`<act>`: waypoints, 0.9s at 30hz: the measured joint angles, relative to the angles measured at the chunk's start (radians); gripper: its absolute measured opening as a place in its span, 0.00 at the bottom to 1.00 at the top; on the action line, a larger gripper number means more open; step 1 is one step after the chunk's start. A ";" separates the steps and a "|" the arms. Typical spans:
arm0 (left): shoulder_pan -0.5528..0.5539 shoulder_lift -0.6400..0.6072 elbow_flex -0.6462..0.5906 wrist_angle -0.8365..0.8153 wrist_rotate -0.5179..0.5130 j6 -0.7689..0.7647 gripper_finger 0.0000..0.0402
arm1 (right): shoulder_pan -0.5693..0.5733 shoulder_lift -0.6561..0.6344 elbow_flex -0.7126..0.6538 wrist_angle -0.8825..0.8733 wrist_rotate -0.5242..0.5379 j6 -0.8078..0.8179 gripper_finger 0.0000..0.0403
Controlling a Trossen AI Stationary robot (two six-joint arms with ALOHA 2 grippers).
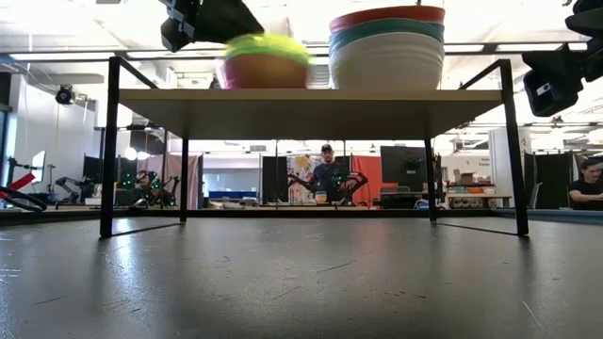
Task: Place and stack bowls onto a shelf
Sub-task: Return to Home Position
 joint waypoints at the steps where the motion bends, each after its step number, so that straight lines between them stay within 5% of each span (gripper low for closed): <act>1: 0.003 0.000 0.000 0.004 0.002 0.000 0.29 | 0.000 0.000 0.000 0.000 0.000 0.000 0.50; 15: 0.014 -0.071 -0.047 0.048 0.008 0.048 0.29 | 0.000 0.000 0.000 0.000 0.000 0.000 0.50; 27: -0.005 -0.309 -0.338 0.265 0.020 0.055 0.29 | 0.000 0.000 0.000 0.000 0.000 -0.001 0.50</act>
